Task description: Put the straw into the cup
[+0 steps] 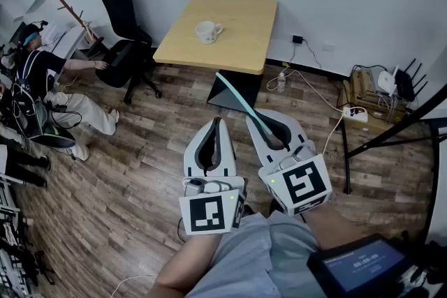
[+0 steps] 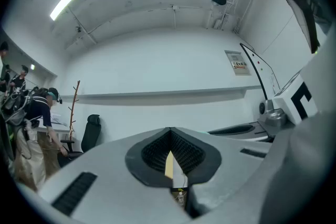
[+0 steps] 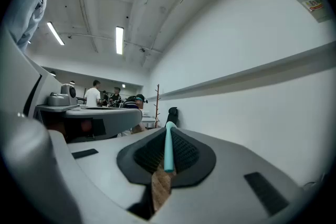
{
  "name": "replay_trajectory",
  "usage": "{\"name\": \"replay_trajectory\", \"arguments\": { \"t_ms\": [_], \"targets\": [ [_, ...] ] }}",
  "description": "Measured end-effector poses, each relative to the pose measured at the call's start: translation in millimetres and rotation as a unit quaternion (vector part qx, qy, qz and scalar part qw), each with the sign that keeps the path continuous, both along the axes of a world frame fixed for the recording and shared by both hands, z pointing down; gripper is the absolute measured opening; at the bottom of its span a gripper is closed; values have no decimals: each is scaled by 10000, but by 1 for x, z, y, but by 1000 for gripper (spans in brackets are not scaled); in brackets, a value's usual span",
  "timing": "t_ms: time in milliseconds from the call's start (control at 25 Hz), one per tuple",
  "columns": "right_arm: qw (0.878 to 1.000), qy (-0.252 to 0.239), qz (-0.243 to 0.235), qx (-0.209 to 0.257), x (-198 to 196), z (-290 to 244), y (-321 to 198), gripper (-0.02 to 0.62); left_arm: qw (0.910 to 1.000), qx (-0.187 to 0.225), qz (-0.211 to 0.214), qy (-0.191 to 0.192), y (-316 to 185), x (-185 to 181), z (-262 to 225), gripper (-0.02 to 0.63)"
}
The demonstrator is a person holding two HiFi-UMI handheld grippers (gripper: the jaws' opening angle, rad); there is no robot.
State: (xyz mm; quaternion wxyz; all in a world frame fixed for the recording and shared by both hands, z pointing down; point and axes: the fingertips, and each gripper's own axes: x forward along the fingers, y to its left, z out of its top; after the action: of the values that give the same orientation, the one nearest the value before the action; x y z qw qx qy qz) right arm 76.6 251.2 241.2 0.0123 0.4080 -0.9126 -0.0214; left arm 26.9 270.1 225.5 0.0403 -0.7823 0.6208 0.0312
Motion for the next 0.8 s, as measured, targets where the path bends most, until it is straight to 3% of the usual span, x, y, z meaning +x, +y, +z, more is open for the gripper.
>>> {"name": "replay_trajectory", "arguments": {
  "t_ms": [800],
  "targets": [
    [9993, -212, -280, -98, 35, 4, -23, 15, 9996, -65, -282, -25, -25, 31, 5, -3]
  ]
}}
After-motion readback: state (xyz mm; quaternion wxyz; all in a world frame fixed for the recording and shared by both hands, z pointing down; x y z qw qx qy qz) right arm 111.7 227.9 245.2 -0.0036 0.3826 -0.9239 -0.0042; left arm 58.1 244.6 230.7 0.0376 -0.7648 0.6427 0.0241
